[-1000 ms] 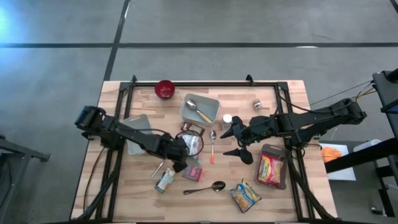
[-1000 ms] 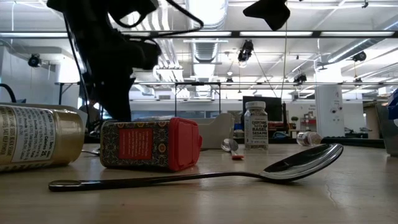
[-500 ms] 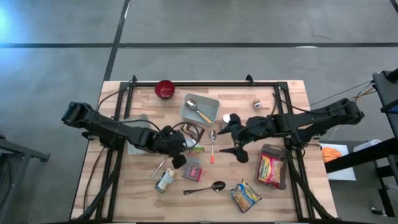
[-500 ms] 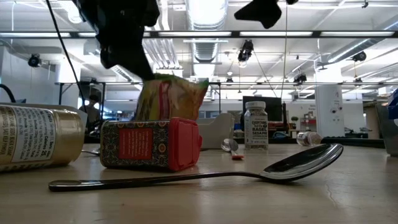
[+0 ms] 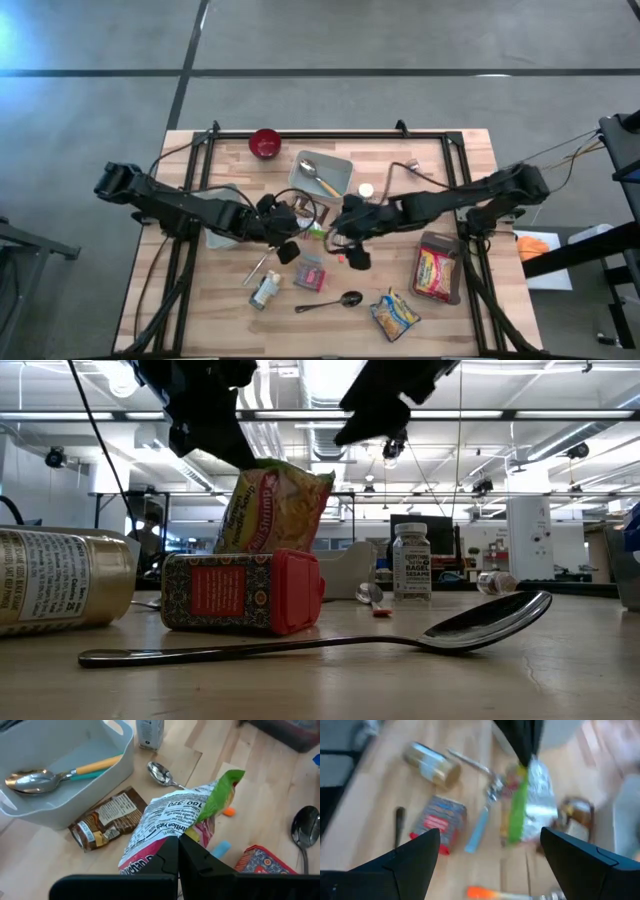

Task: Pick & Place Food Item
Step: Put the green noodle pack into the black bin

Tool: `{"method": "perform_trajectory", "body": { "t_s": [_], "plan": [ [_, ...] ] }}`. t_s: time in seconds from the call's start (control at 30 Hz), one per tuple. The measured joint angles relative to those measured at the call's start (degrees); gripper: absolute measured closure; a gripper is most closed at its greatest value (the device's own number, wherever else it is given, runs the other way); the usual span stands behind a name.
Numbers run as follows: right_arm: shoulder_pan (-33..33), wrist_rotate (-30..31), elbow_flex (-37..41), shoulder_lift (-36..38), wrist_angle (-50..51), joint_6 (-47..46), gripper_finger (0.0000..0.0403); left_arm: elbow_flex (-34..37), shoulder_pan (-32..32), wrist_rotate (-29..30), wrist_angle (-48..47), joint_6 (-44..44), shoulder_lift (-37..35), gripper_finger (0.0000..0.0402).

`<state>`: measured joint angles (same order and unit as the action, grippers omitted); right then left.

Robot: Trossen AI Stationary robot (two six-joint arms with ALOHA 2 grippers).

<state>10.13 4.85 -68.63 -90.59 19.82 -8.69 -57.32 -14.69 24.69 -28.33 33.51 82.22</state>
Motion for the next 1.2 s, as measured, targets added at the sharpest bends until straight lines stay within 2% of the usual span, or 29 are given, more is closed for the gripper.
{"method": "perform_trajectory", "body": {
  "t_s": [0.17,0.4,0.63,0.73,0.97,1.2],
  "plan": [
    [0.6,11.2,-6.6,-5.9,8.5,-1.6,0.0060,0.0,0.3,0.0,0.0,-0.5,0.0,0.0401],
    [0.8,11.1,-10.0,-11.6,8.7,-0.3,0.0060,0.0,0.7,0.0,-0.2,-1.1,0.0,0.0401],
    [0.8,10.3,-10.5,-11.9,8.4,0.1,0.0068,0.0,0.8,0.0,-0.1,-2.2,-0.3,0.0401],
    [0.7,10.3,-10.5,-11.9,8.3,0.2,0.0099,0.0,0.8,0.0,0.0,-2.2,-0.8,0.0401],
    [0.7,10.2,-10.4,-11.9,7.2,0.9,0.0208,0.0,0.8,0.0,0.5,-2.2,-2.2,0.0401],
    [0.7,10.2,-10.4,-11.9,6.5,1.2,0.0293,0.0,0.8,-0.2,1.9,-3.1,-2.5,0.0401]
  ]
}}
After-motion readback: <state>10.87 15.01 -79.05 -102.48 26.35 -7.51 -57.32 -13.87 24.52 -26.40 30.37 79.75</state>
